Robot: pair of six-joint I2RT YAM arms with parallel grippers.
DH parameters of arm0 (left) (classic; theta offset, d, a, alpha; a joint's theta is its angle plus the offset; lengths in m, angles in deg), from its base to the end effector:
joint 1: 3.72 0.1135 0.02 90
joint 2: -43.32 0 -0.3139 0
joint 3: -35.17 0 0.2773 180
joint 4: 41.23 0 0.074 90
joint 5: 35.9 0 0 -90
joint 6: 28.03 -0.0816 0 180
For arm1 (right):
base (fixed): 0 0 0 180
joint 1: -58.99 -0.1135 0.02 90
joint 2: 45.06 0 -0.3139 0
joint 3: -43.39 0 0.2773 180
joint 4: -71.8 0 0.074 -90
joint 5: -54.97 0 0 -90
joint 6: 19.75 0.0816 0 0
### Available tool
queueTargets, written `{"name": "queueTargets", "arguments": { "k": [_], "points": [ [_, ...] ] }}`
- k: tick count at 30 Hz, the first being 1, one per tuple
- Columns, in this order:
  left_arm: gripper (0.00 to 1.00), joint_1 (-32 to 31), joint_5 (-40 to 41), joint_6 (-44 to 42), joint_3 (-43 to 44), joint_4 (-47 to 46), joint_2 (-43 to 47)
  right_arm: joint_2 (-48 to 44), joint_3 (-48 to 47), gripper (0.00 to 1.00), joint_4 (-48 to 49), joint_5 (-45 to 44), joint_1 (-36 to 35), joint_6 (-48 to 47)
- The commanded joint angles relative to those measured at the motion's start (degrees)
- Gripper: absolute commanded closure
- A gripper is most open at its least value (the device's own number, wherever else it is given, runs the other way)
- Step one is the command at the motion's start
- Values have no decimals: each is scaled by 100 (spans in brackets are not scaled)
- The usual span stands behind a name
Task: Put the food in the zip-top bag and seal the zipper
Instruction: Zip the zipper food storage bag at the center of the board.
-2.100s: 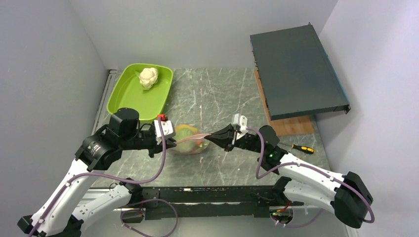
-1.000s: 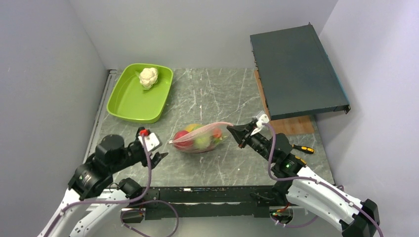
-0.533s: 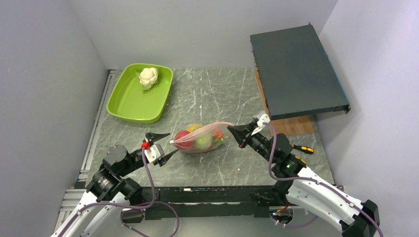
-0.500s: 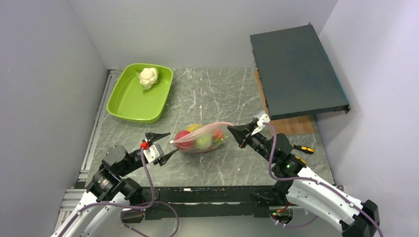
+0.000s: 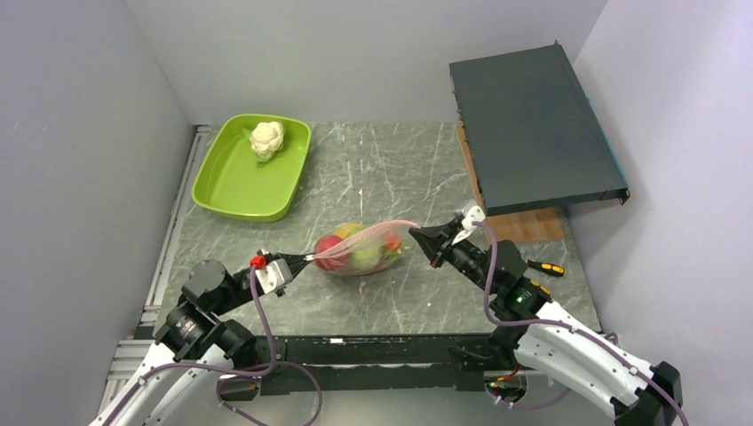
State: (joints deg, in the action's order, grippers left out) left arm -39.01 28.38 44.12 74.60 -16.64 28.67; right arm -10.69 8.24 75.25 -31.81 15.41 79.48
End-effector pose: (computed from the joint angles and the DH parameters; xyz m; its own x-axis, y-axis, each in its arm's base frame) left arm 0.0739 -0.0957 0.3096 0.2707 0.1467 -0.9514 0.8318 0.4619 0.3079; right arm 0.1368 0.1365 0.3060 -0.0642 0.1600 -0.9850 -0.7280 0.6676 0.1559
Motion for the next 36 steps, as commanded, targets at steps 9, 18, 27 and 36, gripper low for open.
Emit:
{"name": "queueTargets", "arguments": {
  "k": [9,18,27,36],
  "points": [
    [100,17,-346,-484,654,272,-377,568,-2251,29,-2290,835,9,-1783],
    [100,18,-471,-383,1039,452,-712,1719,-3189,30,-1477,1978,-1202,-2247],
    [100,17,-649,61,1509,918,-1225,2927,-3405,46,-504,1219,-2234,-2505],
    [100,13,-606,239,1606,978,-1310,3425,-3741,54,-644,1328,-2315,-2759]
  ]
}}
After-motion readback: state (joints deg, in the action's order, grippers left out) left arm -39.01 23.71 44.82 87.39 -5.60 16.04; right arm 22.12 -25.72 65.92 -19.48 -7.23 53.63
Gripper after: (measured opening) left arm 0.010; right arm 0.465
